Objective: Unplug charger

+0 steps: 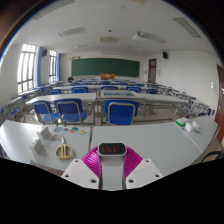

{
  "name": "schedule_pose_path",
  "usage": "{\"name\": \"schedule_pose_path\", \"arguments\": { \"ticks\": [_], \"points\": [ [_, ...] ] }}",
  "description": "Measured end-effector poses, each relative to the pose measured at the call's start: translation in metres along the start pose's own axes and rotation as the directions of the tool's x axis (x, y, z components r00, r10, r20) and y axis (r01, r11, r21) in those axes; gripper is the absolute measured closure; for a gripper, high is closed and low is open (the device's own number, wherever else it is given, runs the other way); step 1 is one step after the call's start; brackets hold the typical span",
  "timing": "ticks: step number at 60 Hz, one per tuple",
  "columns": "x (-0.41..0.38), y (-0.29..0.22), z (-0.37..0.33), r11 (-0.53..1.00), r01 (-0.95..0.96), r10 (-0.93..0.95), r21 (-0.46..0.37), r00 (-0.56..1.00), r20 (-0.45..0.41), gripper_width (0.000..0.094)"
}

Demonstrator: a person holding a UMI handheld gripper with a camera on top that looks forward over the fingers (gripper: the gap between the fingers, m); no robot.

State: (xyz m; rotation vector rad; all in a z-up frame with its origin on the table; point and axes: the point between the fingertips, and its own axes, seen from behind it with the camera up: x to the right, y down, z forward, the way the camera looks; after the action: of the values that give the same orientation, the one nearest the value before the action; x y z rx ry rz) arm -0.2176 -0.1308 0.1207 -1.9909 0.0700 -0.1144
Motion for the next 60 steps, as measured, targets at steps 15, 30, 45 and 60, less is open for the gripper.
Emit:
{"name": "schedule_pose_path", "arguments": {
  "ticks": [15, 30, 45, 60],
  "points": [
    [0.016, 0.116, 0.032, 0.97, 0.021, 0.004, -0.242, 0.995, 0.1, 0.0537],
    [0.032, 0.086, 0.021, 0.983, 0.074, -0.056, -0.168, 0.992, 0.114, 0.008],
    [0.022, 0.052, -0.062, 0.993, 0.067, -0.059, -0.1, 0.995, 0.08, 0.0084],
    [0.014, 0.047, -0.184, 0.994, 0.088, -0.088, -0.061, 0.996, -0.011, 0.0082]
  ]
}}
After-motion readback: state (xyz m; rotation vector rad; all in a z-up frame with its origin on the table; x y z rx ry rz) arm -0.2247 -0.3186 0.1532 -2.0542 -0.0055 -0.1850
